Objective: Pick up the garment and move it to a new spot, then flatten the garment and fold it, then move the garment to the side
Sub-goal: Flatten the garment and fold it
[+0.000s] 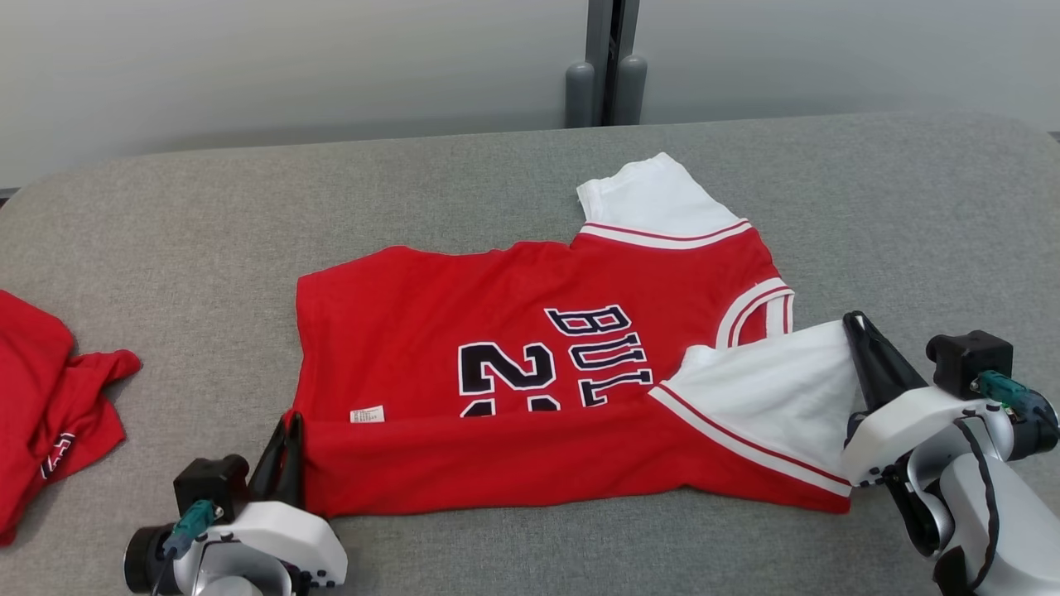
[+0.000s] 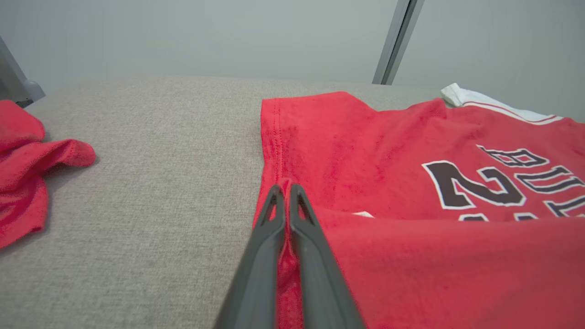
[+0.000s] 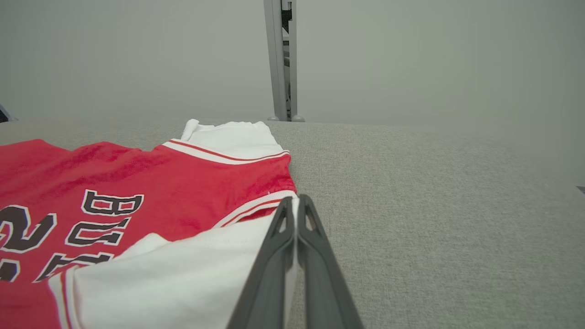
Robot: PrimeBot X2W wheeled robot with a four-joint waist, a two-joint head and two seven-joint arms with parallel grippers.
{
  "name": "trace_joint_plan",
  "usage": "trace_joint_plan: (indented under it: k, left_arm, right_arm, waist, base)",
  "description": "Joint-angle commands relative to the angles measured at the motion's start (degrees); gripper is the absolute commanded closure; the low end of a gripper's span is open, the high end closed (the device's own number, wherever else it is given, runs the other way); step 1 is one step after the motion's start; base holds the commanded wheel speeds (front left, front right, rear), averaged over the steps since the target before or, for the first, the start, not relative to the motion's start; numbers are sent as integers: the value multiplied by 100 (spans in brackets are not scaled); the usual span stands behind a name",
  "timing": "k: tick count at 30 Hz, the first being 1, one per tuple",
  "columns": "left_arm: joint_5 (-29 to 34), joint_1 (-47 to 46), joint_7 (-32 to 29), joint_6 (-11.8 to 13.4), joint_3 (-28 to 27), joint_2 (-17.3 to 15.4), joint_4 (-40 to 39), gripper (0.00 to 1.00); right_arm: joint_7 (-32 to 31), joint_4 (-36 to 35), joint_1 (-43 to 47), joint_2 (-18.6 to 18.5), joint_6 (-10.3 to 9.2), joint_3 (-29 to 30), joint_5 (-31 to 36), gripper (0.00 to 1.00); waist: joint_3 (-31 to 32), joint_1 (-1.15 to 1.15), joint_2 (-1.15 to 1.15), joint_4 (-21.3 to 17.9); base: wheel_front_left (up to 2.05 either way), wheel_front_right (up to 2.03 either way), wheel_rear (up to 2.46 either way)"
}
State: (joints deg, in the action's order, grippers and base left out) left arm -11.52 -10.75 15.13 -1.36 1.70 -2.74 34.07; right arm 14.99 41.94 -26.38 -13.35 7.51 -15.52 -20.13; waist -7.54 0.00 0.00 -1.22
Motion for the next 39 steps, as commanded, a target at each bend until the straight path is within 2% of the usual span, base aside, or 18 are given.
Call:
trace_joint_plan:
  k: [1, 2, 3, 4, 9, 18, 25, 34, 35, 36, 37, 38, 39]
  left_arm:
    - [69, -131, 2, 36, -18, -29, -47, 58]
    - [48, -149, 2, 48, -43, -30, -95, 7]
    - [34, -141, 2, 66, -61, -31, -121, 0]
    - [12, -129, 2, 100, -71, -30, -162, 0]
    - [-141, 151, 2, 274, -145, -27, -449, 0]
    - [-305, 720, 2, 391, 113, -29, -553, 0]
    - [-299, 923, 2, 466, 267, -29, -489, 0]
    - [-334, 738, 2, 513, 286, -28, -272, 0]
    - [-349, 730, 2, 514, 279, -28, -251, 0]
    - [-349, 730, 2, 514, 279, -28, -251, 0]
    - [-351, 715, 2, 502, 288, -28, -207, 0]
    - [-366, 694, 2, 486, 292, -29, -171, 0]
    - [-372, 660, 2, 473, 286, -31, -134, 0]
  right_arm:
    - [26, 61, -67, -20, -4, 28, 46, 100]
    - [26, 95, -106, -17, -4, 48, 65, 91]
    - [26, 97, -157, -11, -4, 143, 51, 55]
    - [27, 87, -181, 9, -4, 204, 44, 0]
    - [26, -180, -43, 74, -4, 504, 153, 0]
    - [27, -560, 1083, 95, -4, 432, -128, 0]
    - [27, -408, 1576, 127, -3, 126, -329, 0]
    - [-12, 240, 1319, 165, -3, -424, -617, 0]
    - [-38, 318, 1263, 159, -3, -507, -644, 15]
    - [-38, 318, 1263, 159, -3, -507, -644, 15]
    - [-40, 374, 1196, 157, -3, -566, -679, 53]
    - [-37, 416, 1132, 145, -3, -619, -707, 100]
    - [-34, 464, 1071, 126, -3, -672, -734, 100]
  waist:
    - [-19, 0, 0, 10]
    - [-30, 0, 0, 13]
    - [-41, 0, 0, 12]
    - [-49, 0, 0, 9]
    - [-36, 0, 0, -21]
    - [107, 0, 0, -24]
    - [142, 0, 0, -55]
    - [77, 0, 0, 11]
    - [64, 0, 0, 7]
    - [64, 0, 0, 7]
    - [56, 0, 0, 5]
    - [50, 0, 0, 2]
    - [45, 0, 0, -1]
  base:
    - [0, 0, 0]
    - [0, 0, 0]
    - [0, 0, 0]
    - [0, 0, 0]
    - [0, 0, 0]
    - [0, 0, 0]
    - [0, 0, 0]
    - [0, 0, 0]
    - [0, 0, 0]
    - [0, 0, 0]
    - [0, 0, 0]
    - [0, 0, 0]
    - [0, 0, 0]
